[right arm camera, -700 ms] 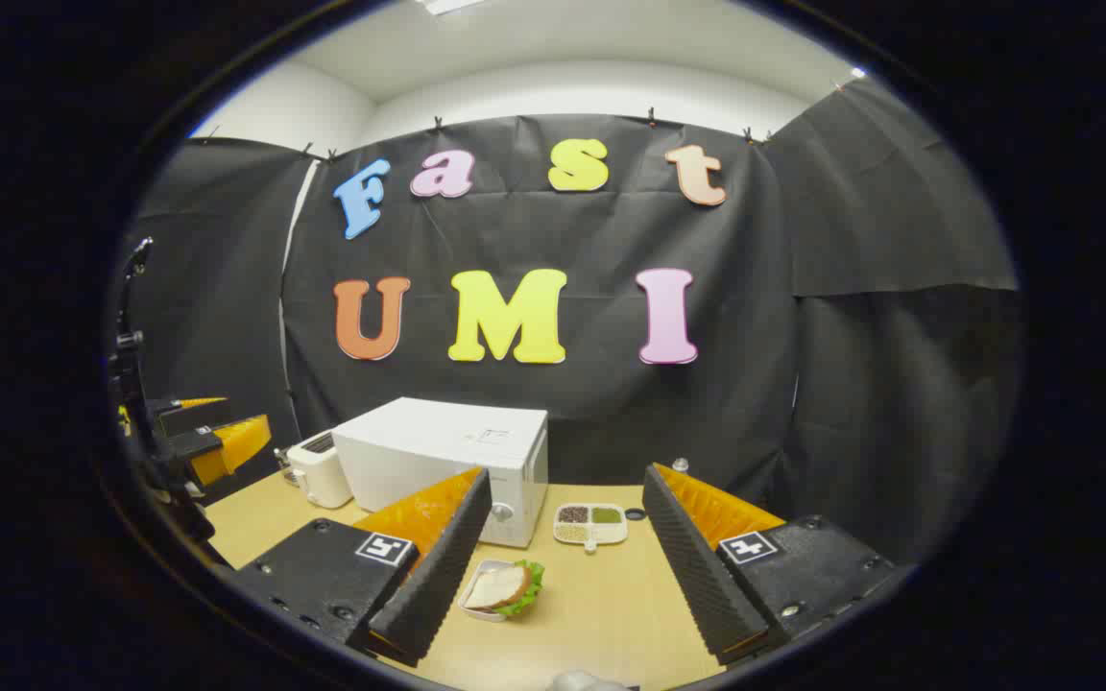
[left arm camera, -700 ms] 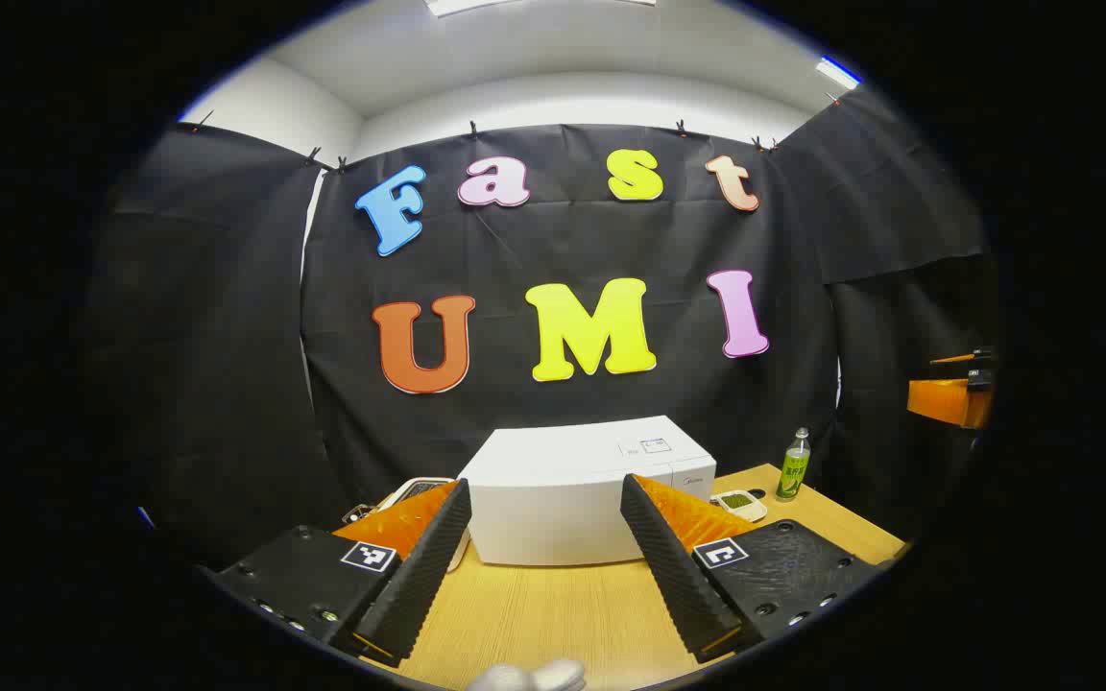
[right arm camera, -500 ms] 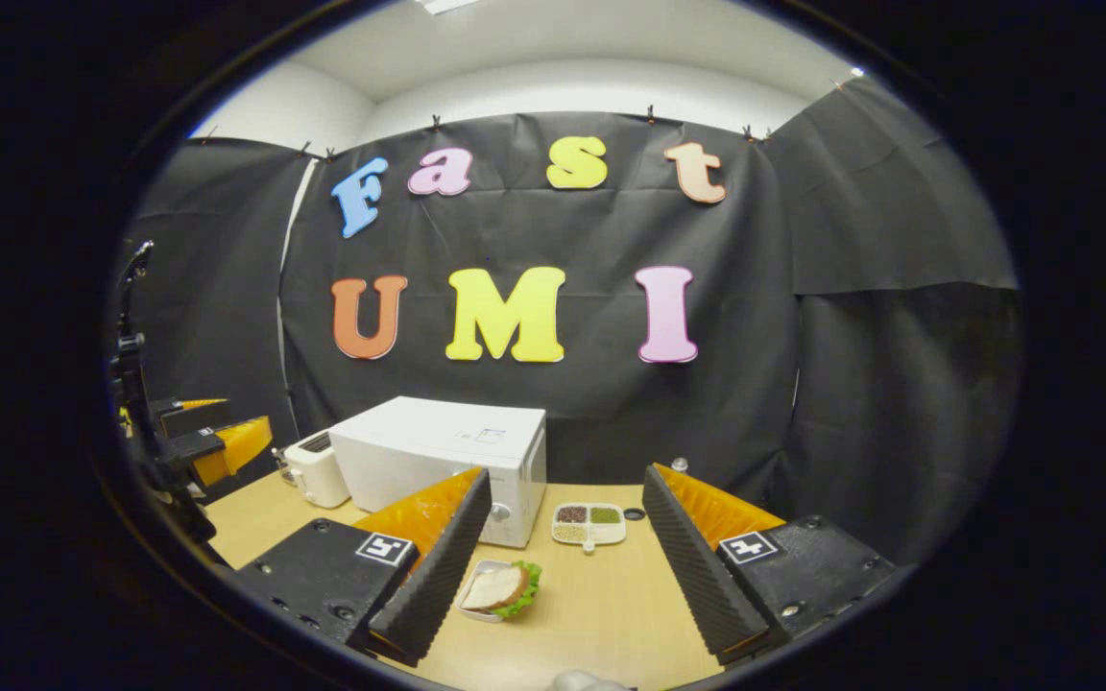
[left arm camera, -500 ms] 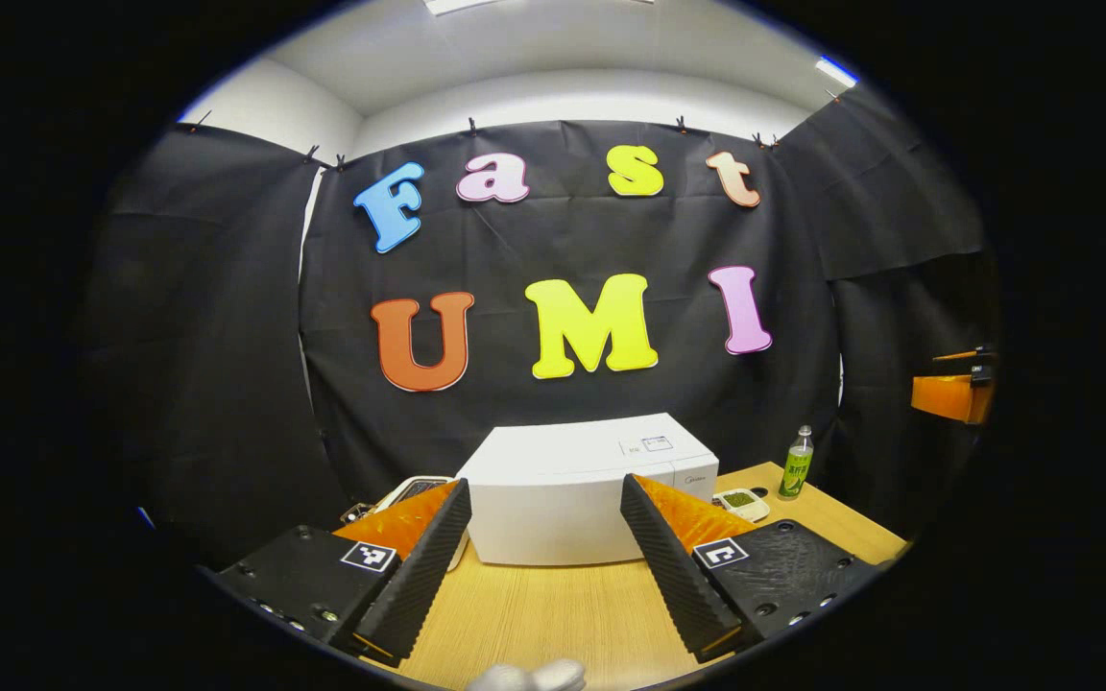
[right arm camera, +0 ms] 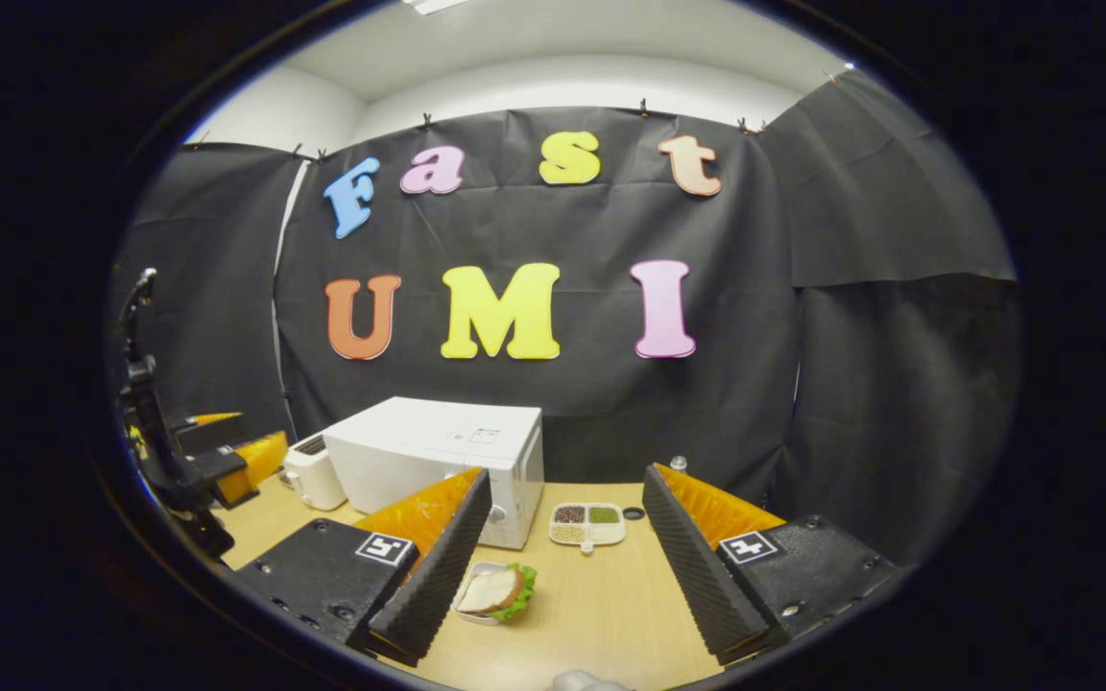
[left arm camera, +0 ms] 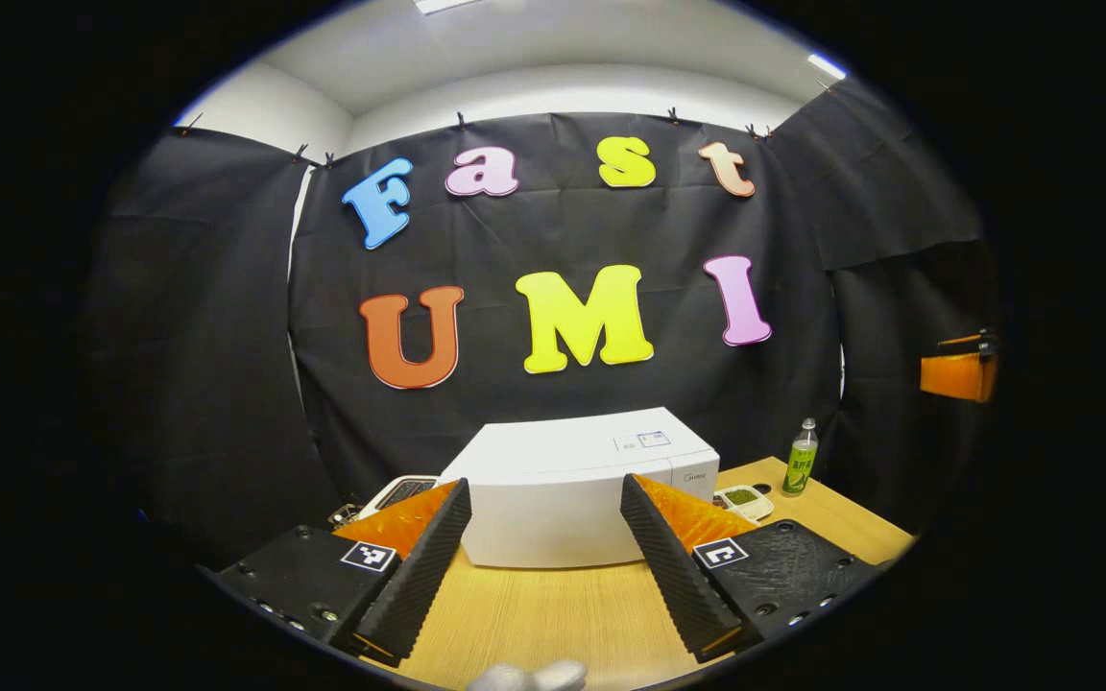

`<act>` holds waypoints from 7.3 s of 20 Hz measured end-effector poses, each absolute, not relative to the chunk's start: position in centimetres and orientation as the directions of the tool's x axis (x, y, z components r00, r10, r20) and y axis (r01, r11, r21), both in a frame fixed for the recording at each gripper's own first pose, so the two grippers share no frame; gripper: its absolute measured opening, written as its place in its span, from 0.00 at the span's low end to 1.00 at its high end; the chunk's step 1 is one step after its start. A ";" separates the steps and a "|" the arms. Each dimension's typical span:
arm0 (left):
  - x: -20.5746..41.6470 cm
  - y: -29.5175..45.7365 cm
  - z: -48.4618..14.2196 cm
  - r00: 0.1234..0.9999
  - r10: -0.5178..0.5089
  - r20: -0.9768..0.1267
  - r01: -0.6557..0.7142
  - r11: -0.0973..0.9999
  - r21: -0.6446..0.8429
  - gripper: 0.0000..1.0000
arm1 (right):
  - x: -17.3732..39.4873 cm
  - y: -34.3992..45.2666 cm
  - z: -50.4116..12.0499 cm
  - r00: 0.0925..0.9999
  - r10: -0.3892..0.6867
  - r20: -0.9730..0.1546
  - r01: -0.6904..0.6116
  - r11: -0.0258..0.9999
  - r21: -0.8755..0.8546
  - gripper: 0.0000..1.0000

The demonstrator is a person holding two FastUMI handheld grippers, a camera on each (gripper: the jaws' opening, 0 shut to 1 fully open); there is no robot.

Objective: Open the microwave oven with the left hand, put the food in, and close the microwave oven.

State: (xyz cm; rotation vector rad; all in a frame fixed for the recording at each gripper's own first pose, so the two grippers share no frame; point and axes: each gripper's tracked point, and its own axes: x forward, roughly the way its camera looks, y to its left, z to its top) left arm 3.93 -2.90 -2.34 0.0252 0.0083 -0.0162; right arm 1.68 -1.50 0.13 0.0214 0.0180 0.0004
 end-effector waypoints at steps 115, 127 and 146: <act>-7.1 3.6 -10.3 0.945 0.222 -0.241 -0.229 0.973 0.001 0.97 | 16.7 6.1 -28.3 0.441 0.658 -0.610 -0.111 0.715 0.691 0.55; -7.2 4.6 -10.1 0.945 0.219 -0.241 -0.223 0.975 0.013 0.98 | 16.7 7.1 -27.0 0.450 0.655 -0.607 -0.129 0.721 0.681 0.31; -7.0 14.3 -12.5 0.959 0.091 -0.267 -0.095 0.995 -0.003 0.98 | 21.5 22.2 -12.1 0.792 0.555 -0.257 -0.174 0.608 0.775 0.39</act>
